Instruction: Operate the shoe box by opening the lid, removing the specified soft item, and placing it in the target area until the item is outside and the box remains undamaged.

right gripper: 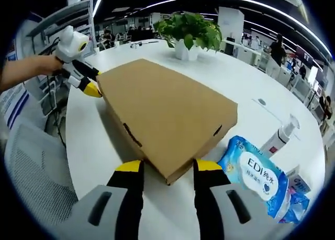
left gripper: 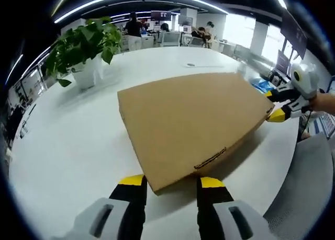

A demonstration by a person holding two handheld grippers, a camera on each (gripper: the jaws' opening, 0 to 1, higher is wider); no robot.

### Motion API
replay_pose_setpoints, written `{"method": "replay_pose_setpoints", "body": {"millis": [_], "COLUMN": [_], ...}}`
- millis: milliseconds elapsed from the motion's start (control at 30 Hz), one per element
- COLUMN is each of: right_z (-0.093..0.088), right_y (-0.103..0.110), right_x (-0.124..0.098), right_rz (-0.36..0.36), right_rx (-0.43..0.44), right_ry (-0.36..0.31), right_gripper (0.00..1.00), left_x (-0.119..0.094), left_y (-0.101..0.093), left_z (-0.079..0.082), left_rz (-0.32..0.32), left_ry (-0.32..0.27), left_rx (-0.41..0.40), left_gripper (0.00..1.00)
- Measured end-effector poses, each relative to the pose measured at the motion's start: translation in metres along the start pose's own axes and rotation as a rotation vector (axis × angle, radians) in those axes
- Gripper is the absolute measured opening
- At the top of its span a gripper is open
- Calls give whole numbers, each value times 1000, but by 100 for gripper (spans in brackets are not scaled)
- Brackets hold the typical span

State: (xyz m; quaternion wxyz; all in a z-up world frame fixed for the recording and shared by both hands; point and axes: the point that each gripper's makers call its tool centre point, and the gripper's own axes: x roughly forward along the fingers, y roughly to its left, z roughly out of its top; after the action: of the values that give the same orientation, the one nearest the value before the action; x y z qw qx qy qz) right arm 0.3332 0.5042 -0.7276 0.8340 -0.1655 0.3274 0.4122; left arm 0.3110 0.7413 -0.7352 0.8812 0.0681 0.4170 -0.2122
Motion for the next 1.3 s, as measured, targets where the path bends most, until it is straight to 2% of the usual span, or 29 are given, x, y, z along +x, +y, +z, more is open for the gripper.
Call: {"method": "replay_pose_setpoints", "body": {"millis": [733,967,1133,1300], "right_z": [11,10,14,14], "right_y": [-30,-32,-31,-32], "right_x": [11,10,5,-5], "right_rz": [-33,-35,-45,-60], "right_rx": [19,34,34,21], "right_ry": [4,3,-29,-43], "right_gripper": [35,36,39,44], "left_x": [26,25,22,7], "left_y": [14,14,14,22], "left_z": [31,30,27,31], "left_rz": [-4,1,12,71], "left_ry": [22,18,18,-25], "left_rx": [36,40,45,52], "left_gripper": [36,36,36,45]}}
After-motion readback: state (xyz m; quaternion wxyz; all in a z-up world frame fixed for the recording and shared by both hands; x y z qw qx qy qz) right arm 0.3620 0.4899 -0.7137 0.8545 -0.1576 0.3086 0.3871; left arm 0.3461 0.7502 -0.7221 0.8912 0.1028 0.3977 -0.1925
